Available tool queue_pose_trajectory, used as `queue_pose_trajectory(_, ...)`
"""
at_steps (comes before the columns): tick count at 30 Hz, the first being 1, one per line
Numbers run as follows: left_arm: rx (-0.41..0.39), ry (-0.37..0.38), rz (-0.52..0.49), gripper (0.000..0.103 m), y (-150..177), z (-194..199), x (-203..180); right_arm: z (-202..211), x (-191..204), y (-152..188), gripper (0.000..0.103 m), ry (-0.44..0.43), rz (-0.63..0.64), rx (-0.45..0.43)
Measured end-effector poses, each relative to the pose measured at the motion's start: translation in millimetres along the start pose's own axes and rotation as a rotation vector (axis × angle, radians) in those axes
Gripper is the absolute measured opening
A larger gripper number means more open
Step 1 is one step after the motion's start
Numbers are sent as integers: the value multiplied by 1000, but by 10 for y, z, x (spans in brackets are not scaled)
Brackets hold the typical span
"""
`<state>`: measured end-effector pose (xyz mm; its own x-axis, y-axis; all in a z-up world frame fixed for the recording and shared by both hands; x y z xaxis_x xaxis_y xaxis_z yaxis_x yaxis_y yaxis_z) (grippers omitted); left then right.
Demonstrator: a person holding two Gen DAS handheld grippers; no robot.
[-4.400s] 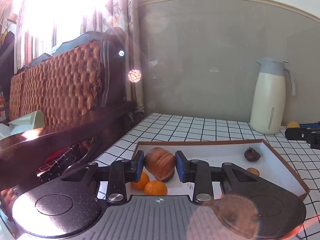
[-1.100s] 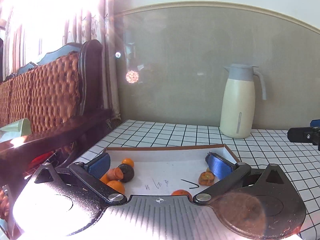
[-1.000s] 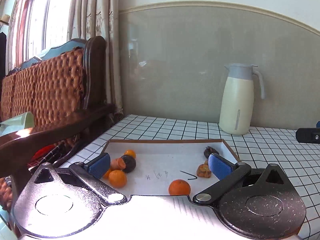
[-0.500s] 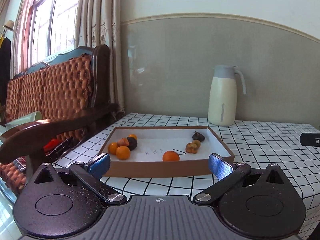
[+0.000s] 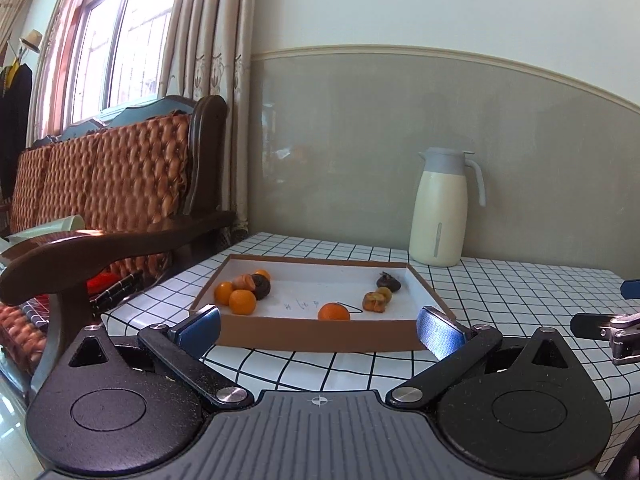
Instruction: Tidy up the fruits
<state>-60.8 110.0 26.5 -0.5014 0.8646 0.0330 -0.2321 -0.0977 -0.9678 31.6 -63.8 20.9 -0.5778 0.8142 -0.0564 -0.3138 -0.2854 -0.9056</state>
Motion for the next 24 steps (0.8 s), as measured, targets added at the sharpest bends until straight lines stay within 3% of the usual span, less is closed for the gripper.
queue_pose_trajectory(10, -50, -14, -44, 103, 3, 78, -86, 65, -176, 10, 97, -27, -104, -37)
queue_pose_trajectory(24, -46, -10, -51, 103, 3, 84, -89, 46, -129, 8, 97, -28, -79, -25)
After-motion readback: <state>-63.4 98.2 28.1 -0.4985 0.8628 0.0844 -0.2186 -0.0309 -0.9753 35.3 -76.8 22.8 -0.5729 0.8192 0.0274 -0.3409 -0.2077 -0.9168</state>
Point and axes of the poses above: each gripper's, at about its wrist camera, not at the fingertips, and z roughly against the way its jaws point, x to its left, y to its underside, the point moved 3 cm from there along -z, roughly the way its jaws point, and after that the axes turned 11 degrees about -y, right-handed, at the moved point
